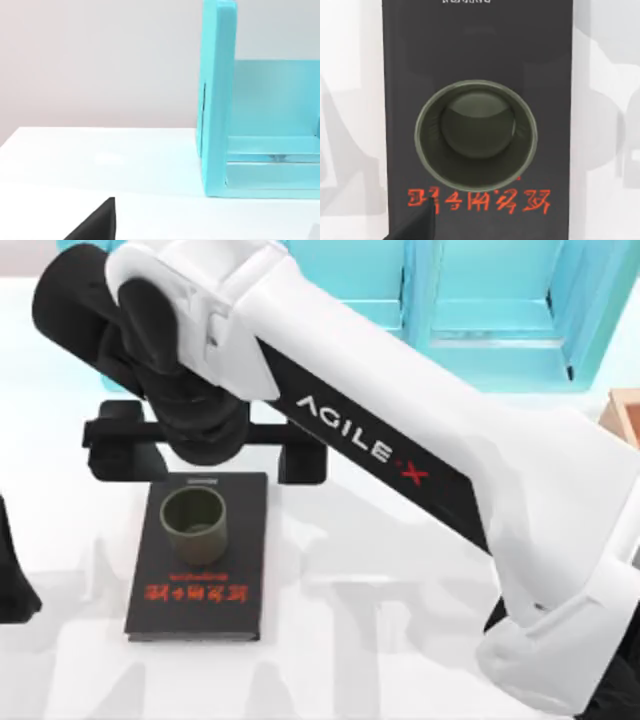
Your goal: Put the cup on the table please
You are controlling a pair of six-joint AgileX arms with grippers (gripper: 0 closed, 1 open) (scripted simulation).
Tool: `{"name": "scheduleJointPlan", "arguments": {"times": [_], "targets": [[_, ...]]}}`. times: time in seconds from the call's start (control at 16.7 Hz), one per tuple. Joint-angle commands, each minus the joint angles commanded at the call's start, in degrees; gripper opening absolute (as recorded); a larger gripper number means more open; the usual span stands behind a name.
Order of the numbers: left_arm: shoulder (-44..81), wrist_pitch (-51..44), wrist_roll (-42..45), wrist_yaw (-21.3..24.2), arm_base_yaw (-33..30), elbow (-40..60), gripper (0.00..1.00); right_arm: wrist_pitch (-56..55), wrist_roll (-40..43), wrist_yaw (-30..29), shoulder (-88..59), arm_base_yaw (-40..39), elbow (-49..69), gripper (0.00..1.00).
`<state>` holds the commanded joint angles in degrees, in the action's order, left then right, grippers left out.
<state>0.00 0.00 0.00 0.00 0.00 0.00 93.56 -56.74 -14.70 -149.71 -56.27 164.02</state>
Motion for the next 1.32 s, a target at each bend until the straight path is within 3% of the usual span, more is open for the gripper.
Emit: {"name": "scheduleJointPlan", "arguments": {"times": [0.6,1.08,1.32], "targets": [[0.0,0.0,0.0,0.0,0.0,0.0,1.0,1.68,-0.41,-0.14,-4.33,-0.51,4.41,1.0],[0.0,0.0,0.0,0.0,0.0,0.0,1.0,5.23,1.47,-0.15,-23.85,1.32,28.63,1.0],[0.0,0.0,0.0,0.0,0.0,0.0,1.0,5.77,1.97,-0.12,-27.49,1.82,32.46,1.0]]}}
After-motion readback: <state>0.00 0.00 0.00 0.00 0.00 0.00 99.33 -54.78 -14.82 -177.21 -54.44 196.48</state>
